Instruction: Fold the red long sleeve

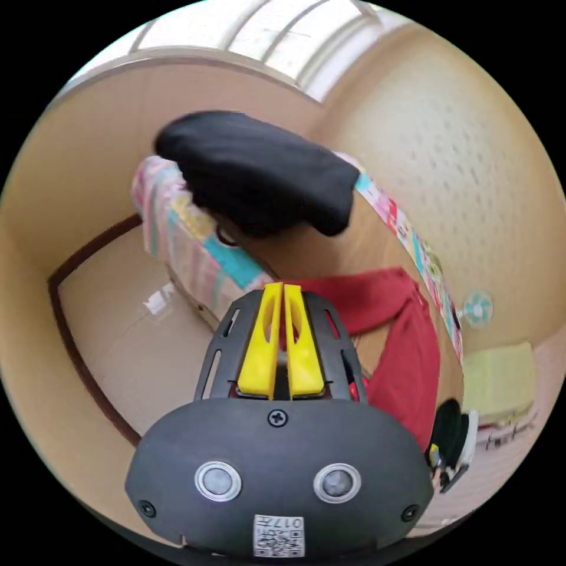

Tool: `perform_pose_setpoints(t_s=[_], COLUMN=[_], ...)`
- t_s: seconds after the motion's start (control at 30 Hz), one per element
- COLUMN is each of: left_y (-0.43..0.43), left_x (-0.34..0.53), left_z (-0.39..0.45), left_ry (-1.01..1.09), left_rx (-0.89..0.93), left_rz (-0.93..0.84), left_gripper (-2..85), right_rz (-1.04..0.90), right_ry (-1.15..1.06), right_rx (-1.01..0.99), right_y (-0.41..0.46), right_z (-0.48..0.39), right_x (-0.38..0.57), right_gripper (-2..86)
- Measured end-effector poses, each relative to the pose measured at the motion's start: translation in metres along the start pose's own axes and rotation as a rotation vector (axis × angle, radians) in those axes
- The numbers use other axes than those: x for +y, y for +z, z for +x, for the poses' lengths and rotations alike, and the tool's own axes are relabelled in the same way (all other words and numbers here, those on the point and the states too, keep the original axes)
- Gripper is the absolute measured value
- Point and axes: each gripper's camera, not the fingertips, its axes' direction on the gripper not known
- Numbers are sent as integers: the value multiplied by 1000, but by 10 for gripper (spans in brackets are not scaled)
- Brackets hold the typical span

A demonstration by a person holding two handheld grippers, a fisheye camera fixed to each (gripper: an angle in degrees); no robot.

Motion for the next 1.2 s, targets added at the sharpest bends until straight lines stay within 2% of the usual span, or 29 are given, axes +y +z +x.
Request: perform_pose_setpoints(t_s=[0.03, 0.1, 0.13, 0.23, 0.27, 0.33, 0.4, 0.43, 0.5, 0.6, 0.73, 0.77, 0.8, 0.83, 0.87, 0.9, 0.93, 1.0, 1.07, 1.13, 1.2], left_y=[-30, -55, -61, -58, -57, -58, -59, -60, -61, -57, -21, -9, -9, -24, -35, -40, -52, -74, -104, -127, -150], left_x=[1, 6, 12, 34, 44, 59, 71, 78, 83, 82, 86, 94, 97, 100, 103, 105, 109, 116, 127, 122, 99], left_z=[-31, -56, -61, -38, -24, -1, 21, 33, 46, 63, 82, 86, 86, 86, 87, 86, 81, 72, 53, 27, -13], left_ry=[-118, -134, -108, 48, 122, 256, 372, 420, 451, 479, 479, 490, 497, 530, 578, 596, 627, 674, 728, 685, 510], left_rx=[-28, 103, 193, 231, 220, 286, 376, 396, 361, 303, 305, 274, 244, 217, 233, 231, 223, 242, 178, 169, 221], left_rz=[86, 124, 109, -21, -81, -151, -225, -254, -271, -305, -483, -560, -559, -519, -556, -585, -645, -731, -819, -811, -718], left_gripper=[6, 24, 32, 50, 63, 73, 84, 95, 115, 134, 112, 93, 83, 61, 36, 35, 32, 32, 45, 74, 118], right_rz=[-58, -200, -331, -330, -301, -74, 131, 252, 306, 202, -131, -161, -216, -305, -331, -202, -172, -285, -374, -476, -519], right_ry=[11, 16, 6, -94, -121, -139, 13, 161, 278, 104, -191, -223, -277, -312, -322, -347, -408, -458, -509, -533, -483], right_rx=[1, 15, 0, -35, -10, 213, 332, 307, 190, -63, -231, -268, -322, -320, -278, -147, -63, 0, 61, 77, 35], right_y=[5, 25, 42, 1, -18, -116, -193, -235, -271, -262, -149, -134, -108, -83, -75, -91, -107, -124, -144, -162, -177], right_z=[10, 20, 24, 19, 18, 30, 67, 102, 138, 110, 0, -14, -39, -59, -66, -73, -79, -79, -70, -47, -22], right_x=[-3, -7, -10, -27, -34, -69, -98, -109, -117, -117, -68, -57, -35, -12, 0, 24, 44, 62, 81, 103, 111], right_gripper=[116, 114, 102, 48, 46, 47, 54, 65, 97, 102, 76, 73, 65, 57, 53, 43, 35, 27, 21, 14, 10])
